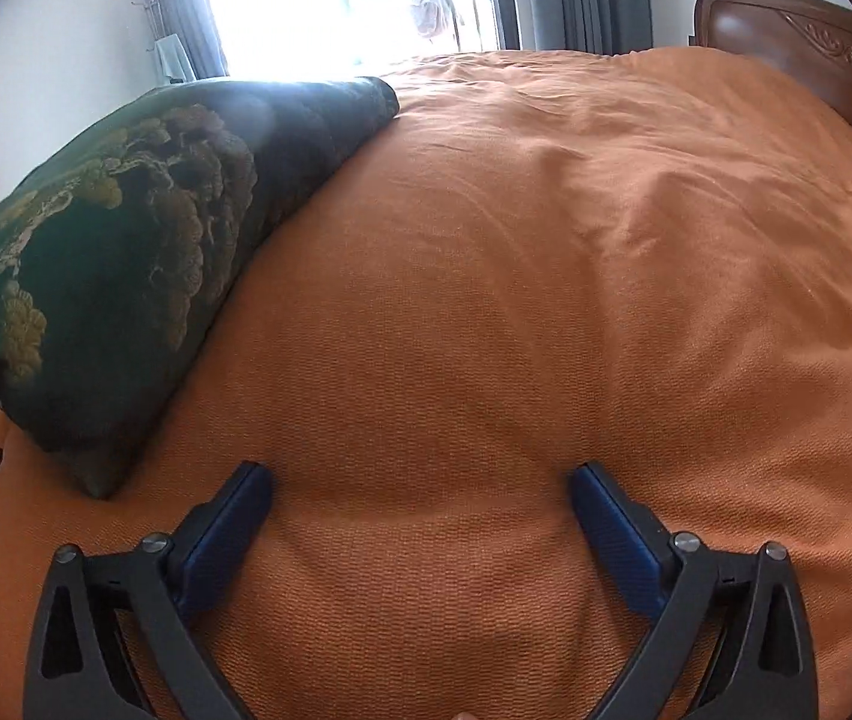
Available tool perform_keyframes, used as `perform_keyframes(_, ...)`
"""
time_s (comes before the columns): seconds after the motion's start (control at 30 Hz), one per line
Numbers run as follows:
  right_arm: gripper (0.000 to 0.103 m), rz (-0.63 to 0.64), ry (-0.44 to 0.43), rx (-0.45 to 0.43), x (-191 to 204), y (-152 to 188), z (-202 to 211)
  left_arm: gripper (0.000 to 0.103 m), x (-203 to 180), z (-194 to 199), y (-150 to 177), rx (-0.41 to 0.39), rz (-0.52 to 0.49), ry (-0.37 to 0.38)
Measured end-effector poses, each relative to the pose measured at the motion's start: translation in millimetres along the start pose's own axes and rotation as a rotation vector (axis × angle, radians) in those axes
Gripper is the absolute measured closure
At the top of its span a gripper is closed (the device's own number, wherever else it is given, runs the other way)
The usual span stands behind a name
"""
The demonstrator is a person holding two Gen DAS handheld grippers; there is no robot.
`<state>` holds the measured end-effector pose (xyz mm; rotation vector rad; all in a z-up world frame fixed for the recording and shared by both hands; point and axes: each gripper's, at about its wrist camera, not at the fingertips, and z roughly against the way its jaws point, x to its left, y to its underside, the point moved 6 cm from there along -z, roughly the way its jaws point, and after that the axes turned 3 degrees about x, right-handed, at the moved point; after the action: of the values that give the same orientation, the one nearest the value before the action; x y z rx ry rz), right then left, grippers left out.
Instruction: Fold large clothes
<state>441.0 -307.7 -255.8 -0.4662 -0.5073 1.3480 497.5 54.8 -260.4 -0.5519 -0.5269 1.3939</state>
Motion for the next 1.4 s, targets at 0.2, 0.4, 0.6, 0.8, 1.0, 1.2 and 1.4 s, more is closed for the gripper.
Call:
perform_keyframes(0.2,0.001,0.047,0.062,-0.092,-5.8,-27.5,23.3,0.001,45.0,-1.2,-39.3,-0.073,0.171,0.008)
perform_keyframes(0.4,0.000,-0.071,0.017,0.002,-31.0,-17.7,-20.4,0.000,49.4,-43.0,-28.0,-0.002,0.140,-0.133)
perform_keyframes(0.6,0.000,-0.049,0.050,0.017,-29.6,-22.4,-19.1,0.000,43.6,-47.9,-28.3,0.022,0.077,-0.184)
perform_keyframes(0.8,0.000,-0.051,0.037,0.011,-25.7,-12.5,-15.8,0.000,50.4,-57.8,-28.6,0.034,0.085,-0.179)
perform_keyframes(1.0,0.000,-0.051,0.039,0.011,-26.2,-12.5,-17.1,0.000,41.5,-46.9,-21.2,0.034,0.083,-0.181)
perform_keyframes(1.2,0.000,-0.051,0.039,0.011,-26.1,-12.6,-16.4,0.000,42.2,-48.6,-22.7,0.034,0.083,-0.181)
perform_keyframes(1.4,0.000,-0.051,0.039,0.011,-26.0,-12.9,-16.0,0.000,42.2,-48.6,-22.6,0.034,0.083,-0.182)
